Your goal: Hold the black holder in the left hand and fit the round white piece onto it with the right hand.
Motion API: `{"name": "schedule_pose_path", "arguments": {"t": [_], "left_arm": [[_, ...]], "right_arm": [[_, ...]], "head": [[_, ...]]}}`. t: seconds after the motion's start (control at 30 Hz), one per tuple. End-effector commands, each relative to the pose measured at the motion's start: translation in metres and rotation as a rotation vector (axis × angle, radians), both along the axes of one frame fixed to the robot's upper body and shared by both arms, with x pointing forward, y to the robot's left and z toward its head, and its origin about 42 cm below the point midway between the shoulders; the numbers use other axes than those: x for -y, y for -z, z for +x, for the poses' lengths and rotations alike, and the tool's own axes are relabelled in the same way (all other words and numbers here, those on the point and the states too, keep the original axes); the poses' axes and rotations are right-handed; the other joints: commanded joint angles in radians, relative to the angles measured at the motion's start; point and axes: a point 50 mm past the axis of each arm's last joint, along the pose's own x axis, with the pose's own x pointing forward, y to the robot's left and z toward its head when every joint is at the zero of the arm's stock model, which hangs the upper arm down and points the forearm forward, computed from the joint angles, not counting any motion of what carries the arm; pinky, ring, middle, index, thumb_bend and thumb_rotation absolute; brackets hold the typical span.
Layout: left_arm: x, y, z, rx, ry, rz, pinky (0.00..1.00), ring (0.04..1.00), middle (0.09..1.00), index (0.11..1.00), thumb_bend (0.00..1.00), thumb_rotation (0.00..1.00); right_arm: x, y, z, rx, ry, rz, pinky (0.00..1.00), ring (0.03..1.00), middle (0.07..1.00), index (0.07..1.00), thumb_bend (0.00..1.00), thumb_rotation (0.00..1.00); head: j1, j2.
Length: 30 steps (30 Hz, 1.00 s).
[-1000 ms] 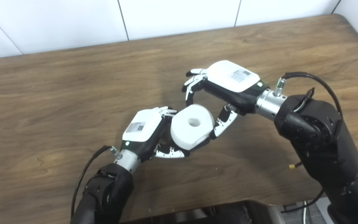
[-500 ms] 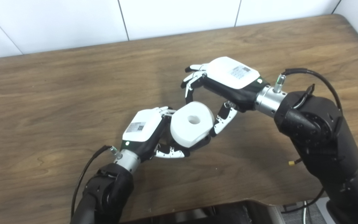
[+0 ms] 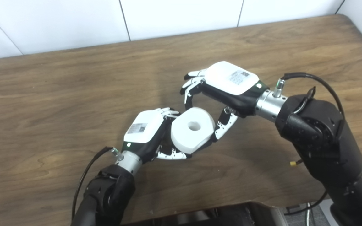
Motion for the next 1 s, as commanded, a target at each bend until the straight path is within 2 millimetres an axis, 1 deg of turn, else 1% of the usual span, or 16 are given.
{"name": "schedule_pose_path", "arguments": {"t": [0.0,0.27,0.7,0.97], "left_arm": [[-0.0028,0.0113,-0.0051,-0.084,0.006,0.031,0.87,0.882,0.805,0.485,0.52,0.05],[-0.0030,0.0107,-0.0049,-0.088,0.004,0.033,0.87,0.885,0.807,0.486,0.52,0.05],[-0.0028,0.0113,-0.0053,-0.085,0.008,0.035,0.87,0.886,0.806,0.486,0.52,0.05],[-0.0030,0.0116,-0.0053,-0.084,0.009,0.038,0.86,0.880,0.804,0.485,0.52,0.05]], "right_arm": [[-0.0012,-0.0119,-0.0048,0.072,-0.028,-0.006,0.88,0.903,0.790,0.481,0.53,0.13],[-0.0033,-0.0108,-0.0068,0.101,-0.044,-0.033,0.89,0.918,0.803,0.482,0.53,0.13],[-0.0054,-0.0146,-0.0100,0.157,-0.072,-0.065,0.94,0.939,0.820,0.484,0.52,0.13],[-0.0081,-0.0202,-0.0098,0.187,-0.070,-0.073,0.94,0.935,0.815,0.484,0.52,0.13]], "head": [[-0.001,0.001],[-0.001,0.001],[-0.004,0.000],[-0.006,-0.001]]}}
